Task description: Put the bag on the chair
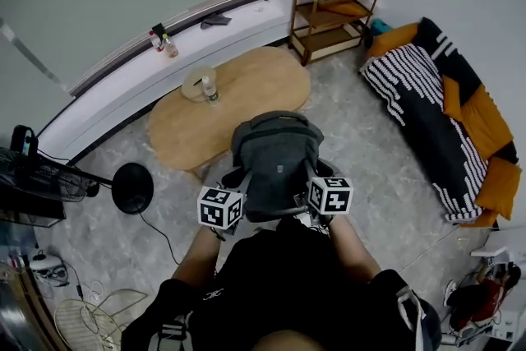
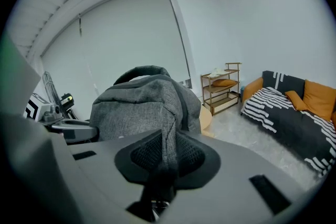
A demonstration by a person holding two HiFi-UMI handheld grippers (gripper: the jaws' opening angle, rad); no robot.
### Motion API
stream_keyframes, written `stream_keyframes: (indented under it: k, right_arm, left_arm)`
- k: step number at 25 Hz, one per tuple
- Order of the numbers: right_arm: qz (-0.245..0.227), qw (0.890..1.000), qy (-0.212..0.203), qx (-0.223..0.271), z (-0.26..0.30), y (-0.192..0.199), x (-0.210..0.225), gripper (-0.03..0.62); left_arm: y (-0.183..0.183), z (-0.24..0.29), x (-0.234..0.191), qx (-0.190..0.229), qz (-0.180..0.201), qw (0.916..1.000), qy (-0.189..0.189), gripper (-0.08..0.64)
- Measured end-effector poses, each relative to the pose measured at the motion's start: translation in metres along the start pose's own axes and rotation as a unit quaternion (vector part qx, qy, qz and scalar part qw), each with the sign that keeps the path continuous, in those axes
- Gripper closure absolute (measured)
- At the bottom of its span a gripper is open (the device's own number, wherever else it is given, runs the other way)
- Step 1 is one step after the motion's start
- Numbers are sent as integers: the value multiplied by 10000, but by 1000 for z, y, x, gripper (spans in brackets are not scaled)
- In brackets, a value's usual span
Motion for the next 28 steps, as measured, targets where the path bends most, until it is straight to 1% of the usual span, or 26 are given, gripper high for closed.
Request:
stream_keyframes:
  k: [6,13,15,18,22,23,25,28]
  right_arm:
    - [-37,9991,-180,-373,44,1,24,509]
    - [-161,9946,-309,-980,97,7,45,509]
    - [-218,9925,-328,-1156,110,13,53,509]
    - [-469,9880,-337,-1430,131,24,64,508]
    - [-756,9780,-382,-1909,160,53,77,506]
    - [-792,9769,-431,-1939,165,58,80,505]
    - [-800,9770,-559,-1895,176,56,85,506]
    - [-750,9764,-680,-1906,193,48,88,505]
  left_arm:
    - [12,37,-14,-347,-216,9988,-267,494]
    - [32,78,-33,-752,-648,9941,-433,495]
    - [41,91,-37,-892,-732,9921,-484,495]
    - [57,110,-44,-1153,-882,9878,-561,495]
    - [92,134,-52,-1568,-1085,9799,-584,495]
    - [98,139,-54,-1570,-1135,9794,-577,495]
    - [97,148,-62,-1482,-1253,9793,-576,495]
    - [89,159,-74,-1500,-1221,9790,-646,495]
Point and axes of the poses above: the fingertips, and each gripper's own axes: z forward along the fingers, x to its right, y out of its underside, the point moved 4 cm from there along -z, backward along the fingers, and after that the axes turned 3 degrees about z, right-handed, at the moved point
